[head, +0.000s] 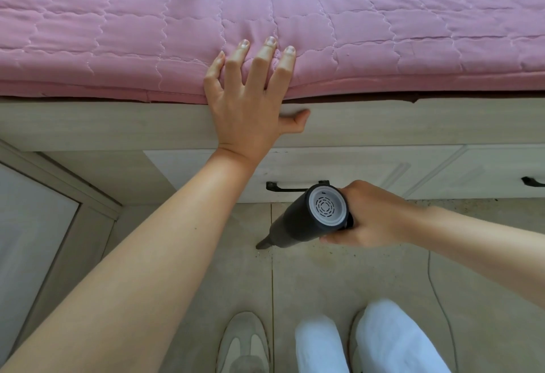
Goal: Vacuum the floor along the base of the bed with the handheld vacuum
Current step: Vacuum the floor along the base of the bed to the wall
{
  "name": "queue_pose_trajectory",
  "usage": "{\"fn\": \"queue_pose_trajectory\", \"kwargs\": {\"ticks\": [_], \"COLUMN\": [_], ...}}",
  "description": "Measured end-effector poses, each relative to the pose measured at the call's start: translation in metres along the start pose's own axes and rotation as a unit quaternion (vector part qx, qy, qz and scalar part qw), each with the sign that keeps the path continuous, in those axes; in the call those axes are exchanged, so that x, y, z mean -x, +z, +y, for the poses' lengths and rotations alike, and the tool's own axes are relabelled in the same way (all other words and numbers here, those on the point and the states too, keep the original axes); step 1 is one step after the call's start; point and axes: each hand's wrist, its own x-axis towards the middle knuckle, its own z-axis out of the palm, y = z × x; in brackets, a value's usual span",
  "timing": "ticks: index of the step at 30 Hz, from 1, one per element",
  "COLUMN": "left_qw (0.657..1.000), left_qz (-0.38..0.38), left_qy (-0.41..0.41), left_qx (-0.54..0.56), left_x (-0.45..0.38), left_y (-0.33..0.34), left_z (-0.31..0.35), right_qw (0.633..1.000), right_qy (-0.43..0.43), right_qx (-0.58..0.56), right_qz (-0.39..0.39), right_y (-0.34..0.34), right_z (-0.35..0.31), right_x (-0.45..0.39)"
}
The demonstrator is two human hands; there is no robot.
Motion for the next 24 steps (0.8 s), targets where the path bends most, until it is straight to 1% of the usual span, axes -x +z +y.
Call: {"fn": "queue_pose_trajectory", "kwargs": {"ticks": [3,10,16,21,24], "left_qw": [1.0,1.0,1.0,1.0,1.0], "left_qz": [0.002,0.009,0.011,0.006,0.01], "left_qy": [-0.002,-0.006,-0.003,-0.001,-0.001], "left_qx": [0.002,0.003,0.004,0.002,0.004], "left_x": [0.0001,-0.0001,0.0004,0.0015,0.001], "left_y": [0.0,-0.0001,0.0007,0.002,0.001], "left_z": [-0.0001,0.0007,0.0006,-0.0001,0.0007], "right_qw": [1.0,1.0,1.0,0.999,0.999], "right_qy": [-0.001,-0.01,-0.004,-0.029,-0.032], "right_qx": [0.002,-0.001,-0.018,-0.027,-0.032], "right_qz": [-0.011,0.004,-0.016,0.004,-0.008], "right_y": [-0.0014,0.0029,-0.0014,0.0042,0.0033], "right_z": [0.0007,0.0007,-0.003,-0.0056,-0.0064], "right_x": [0.0014,0.0008,0.0053,0.0006,0.0014]}}
